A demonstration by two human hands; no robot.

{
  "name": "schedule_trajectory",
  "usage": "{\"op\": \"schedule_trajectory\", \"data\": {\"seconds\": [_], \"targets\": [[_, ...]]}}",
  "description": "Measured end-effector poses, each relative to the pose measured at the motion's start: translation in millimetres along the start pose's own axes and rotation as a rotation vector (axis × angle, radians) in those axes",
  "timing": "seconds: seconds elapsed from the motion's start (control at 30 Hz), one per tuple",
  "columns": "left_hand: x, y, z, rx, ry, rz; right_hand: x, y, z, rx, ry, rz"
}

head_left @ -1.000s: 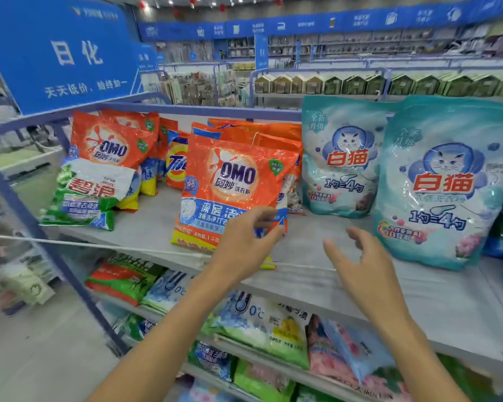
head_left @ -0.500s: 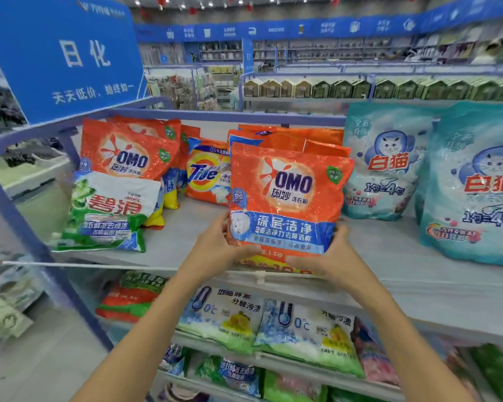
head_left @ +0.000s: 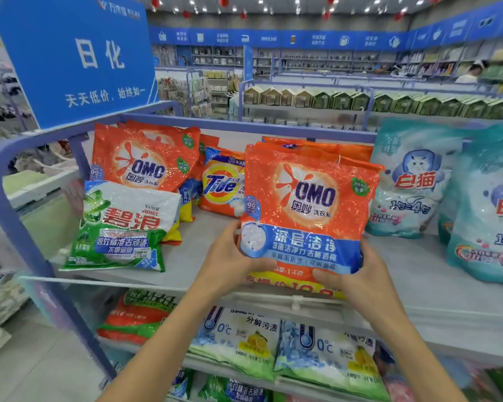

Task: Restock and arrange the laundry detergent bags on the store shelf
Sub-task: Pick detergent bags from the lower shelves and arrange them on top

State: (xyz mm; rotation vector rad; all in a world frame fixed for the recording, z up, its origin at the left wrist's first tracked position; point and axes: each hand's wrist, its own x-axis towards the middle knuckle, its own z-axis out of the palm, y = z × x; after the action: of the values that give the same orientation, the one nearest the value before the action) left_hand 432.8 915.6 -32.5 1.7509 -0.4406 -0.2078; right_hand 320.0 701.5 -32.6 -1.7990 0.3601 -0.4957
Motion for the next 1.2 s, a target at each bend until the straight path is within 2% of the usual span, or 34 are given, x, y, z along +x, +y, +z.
{"op": "schedule_trajectory", "data": {"seconds": [0.2,0.43,0.63,0.77,0.87,1.03,1.1,1.17,1.2], "targets": [[-2,6,-50,0.019,0.162,-0.041,20,-15,53,0.017,-0.114,-0.044],[24,-15,-94,0.095,0.21,-0.117,43,-18,120,-0.016,-0.165,-0.036],[66,-26,-113,0.112,0.205,-0.111,60,-22,157,-0.09,-0.029,-0.002],[83,-36,-114,0.164,0.222,-0.086,67,-32,170,-0.293,0.108,-0.033],[74,-37,-112,0.199,0.22,0.016,59,-35,177,-0.505,0.232,-0.104],[49,-29,-134,0.269,0.121,0.189,43,-35,199,-0.68,0.351,-0.114],[39,-28,-153,0.273,0.14,0.188,26,-38,219,-0.718,0.392,-0.228],[28,-33,-177,0.318,0.241,0.199,7,-42,245,-0.632,0.322,-0.316],[23,-40,-190,0.355,0.316,0.235,-1,-46,257,-0.527,0.223,-0.265]]}}
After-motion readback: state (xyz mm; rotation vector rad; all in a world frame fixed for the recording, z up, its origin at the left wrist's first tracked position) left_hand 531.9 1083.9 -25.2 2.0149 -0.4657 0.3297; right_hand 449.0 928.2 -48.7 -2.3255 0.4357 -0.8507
